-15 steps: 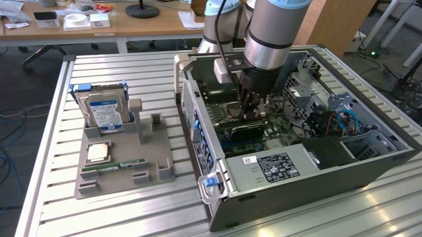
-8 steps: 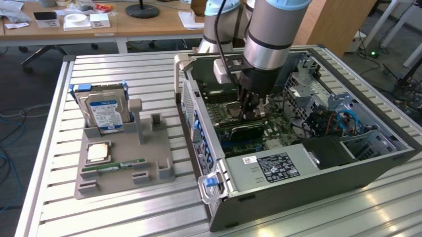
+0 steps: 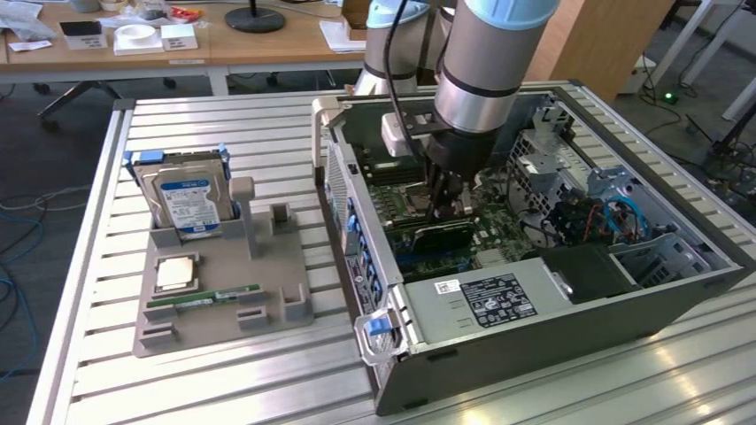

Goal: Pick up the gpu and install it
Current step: 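Press down on the gpu until it lock into place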

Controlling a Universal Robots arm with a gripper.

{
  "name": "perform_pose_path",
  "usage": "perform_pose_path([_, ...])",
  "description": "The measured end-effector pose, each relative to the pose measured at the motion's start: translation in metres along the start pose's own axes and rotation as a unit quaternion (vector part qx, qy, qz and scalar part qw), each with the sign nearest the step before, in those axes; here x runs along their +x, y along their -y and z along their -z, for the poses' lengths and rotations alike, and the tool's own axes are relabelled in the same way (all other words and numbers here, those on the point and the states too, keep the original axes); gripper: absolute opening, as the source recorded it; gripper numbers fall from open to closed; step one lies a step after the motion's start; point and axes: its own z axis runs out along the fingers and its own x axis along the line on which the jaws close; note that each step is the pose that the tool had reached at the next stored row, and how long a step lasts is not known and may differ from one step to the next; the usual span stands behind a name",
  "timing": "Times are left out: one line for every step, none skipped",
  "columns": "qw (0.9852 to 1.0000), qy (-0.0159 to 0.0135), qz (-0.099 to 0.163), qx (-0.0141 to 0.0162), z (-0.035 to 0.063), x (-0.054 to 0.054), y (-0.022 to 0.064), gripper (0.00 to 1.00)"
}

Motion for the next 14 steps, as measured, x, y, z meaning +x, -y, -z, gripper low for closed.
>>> perform_pose_path([1.0, 0.0003, 0.0, 0.0001, -0.0009, 0.0, 0.0, 0.11])
perform_pose_path([1.0, 0.0002, 0.0, 0.0001, -0.002, 0.0, 0.0, 0.11])
perform_pose_path([1.0, 0.0002, 0.0, 0.0001, -0.0031, 0.0001, -0.0001, 0.11])
perform_pose_path([1.0, 0.0001, 0.0, 0.0001, -0.0041, 0.0001, -0.0001, 0.11])
perform_pose_path([1.0, 0.0001, 0.0, 0.0001, -0.0049, 0.0001, -0.0001, 0.11])
perform_pose_path([1.0, 0.0001, 0.0, 0.0, -0.0053, 0.0, -0.0002, 0.11])
perform_pose_path([1.0, 0.0001, 0.0, 0.0, -0.0054, -0.0002, -0.0002, 0.11])
perform_pose_path([1.0, 0.0001, 0.0, 0.0001, -0.0056, -0.0005, -0.0003, 0.11])
perform_pose_path([1.0, 0.0001, 0.0, 0.0001, -0.0058, -0.0009, -0.0004, 0.11])
perform_pose_path([1.0, 0.0001, 0.0, 0.0001, -0.0059, -0.0012, -0.0003, 0.11])
perform_pose_path([1.0, 0.0001, 0.0, 0.0001, -0.006, -0.0015, -0.0004, 0.11])
perform_pose_path([1.0, 0.0002, 0.0, 0.0001, -0.0063, -0.0017, -0.0004, 0.11])
perform_pose_path([1.0, 0.0002, 0.0, 0.0001, -0.007, -0.0017, -0.0004, 0.11])
perform_pose_path([1.0, 0.0001, 0.0, 0.0001, -0.0079, -0.0017, -0.0004, 0.11])
